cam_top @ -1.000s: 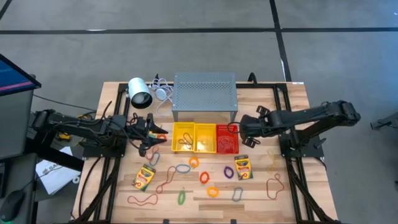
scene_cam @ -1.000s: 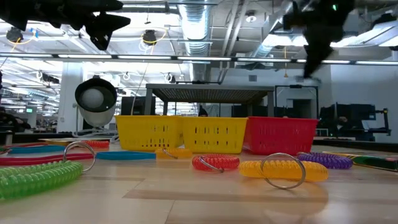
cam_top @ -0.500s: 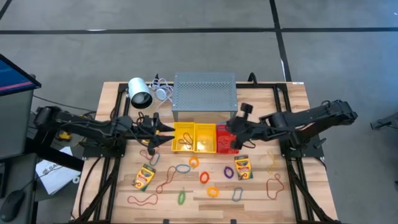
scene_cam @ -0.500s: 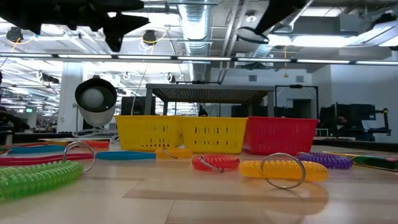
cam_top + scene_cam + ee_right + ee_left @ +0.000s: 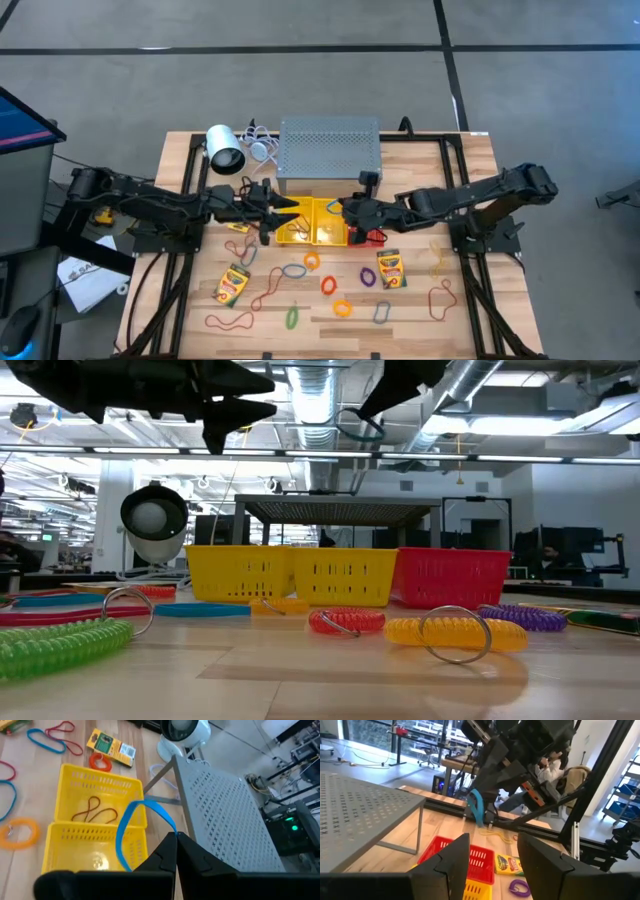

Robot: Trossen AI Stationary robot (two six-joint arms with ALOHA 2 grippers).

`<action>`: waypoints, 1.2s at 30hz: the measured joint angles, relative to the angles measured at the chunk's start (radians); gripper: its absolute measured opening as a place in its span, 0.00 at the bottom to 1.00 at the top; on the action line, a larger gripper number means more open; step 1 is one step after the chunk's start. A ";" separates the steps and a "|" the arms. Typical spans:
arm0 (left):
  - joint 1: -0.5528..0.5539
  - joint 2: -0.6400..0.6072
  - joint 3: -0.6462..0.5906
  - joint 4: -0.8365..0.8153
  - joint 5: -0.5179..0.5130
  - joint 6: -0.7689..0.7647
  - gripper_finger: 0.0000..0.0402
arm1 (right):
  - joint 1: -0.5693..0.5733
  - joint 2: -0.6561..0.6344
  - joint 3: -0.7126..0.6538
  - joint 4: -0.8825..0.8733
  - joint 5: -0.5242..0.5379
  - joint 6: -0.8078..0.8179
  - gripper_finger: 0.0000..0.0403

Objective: Pick & Place Office Desk Supplies
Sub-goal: Put the blue rubber band into the left yellow basket

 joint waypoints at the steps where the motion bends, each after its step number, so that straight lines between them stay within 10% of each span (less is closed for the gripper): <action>1: 0.000 0.008 0.005 0.002 0.000 0.000 0.41 | -0.002 0.000 0.000 0.004 0.000 -0.002 0.00; 36: 0.045 0.087 0.013 0.180 0.000 -0.025 0.41 | -0.047 0.000 0.000 0.261 -0.088 -0.093 0.00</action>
